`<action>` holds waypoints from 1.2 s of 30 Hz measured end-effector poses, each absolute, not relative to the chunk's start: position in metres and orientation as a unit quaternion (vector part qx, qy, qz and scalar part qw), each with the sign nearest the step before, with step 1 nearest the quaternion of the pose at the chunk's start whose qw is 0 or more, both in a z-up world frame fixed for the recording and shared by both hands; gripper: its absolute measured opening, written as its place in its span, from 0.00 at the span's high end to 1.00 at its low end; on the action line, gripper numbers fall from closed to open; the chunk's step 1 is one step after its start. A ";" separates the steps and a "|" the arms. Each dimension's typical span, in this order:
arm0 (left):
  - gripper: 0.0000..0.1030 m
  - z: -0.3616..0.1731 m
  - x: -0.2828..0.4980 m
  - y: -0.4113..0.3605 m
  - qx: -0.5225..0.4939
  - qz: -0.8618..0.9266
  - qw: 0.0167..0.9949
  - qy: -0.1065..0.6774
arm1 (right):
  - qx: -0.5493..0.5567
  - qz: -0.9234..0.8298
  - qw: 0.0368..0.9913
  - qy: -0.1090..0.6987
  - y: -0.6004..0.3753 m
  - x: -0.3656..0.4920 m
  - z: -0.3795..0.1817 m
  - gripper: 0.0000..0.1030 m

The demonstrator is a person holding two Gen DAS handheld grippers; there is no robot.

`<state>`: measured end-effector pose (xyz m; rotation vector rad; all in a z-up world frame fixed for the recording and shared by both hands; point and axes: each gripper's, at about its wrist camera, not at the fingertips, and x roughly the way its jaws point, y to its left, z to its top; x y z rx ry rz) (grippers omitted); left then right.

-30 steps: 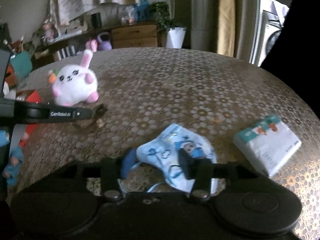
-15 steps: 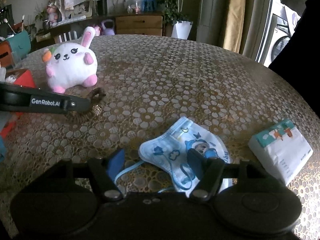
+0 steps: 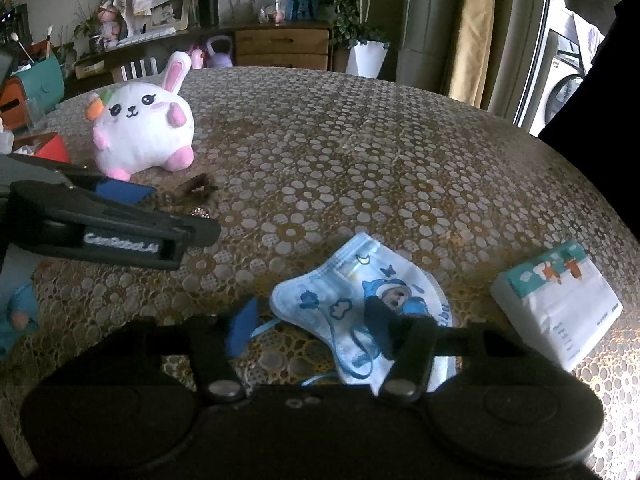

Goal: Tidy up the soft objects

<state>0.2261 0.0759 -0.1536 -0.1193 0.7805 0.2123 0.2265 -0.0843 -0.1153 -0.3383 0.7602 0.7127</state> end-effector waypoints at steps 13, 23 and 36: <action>0.76 -0.150 0.224 0.078 -0.049 0.104 0.920 0.374 | -0.150 0.319 0.866 0.355 -0.091 0.227 -0.113 0.96; 0.78 -0.137 0.213 0.084 -0.078 0.107 0.921 0.366 | -0.104 0.320 0.882 0.330 -0.110 0.215 -0.086 0.98; 0.78 -0.080 0.164 0.089 -0.103 0.092 0.929 0.344 | -0.042 0.353 0.882 0.308 -0.124 0.177 -0.022 0.98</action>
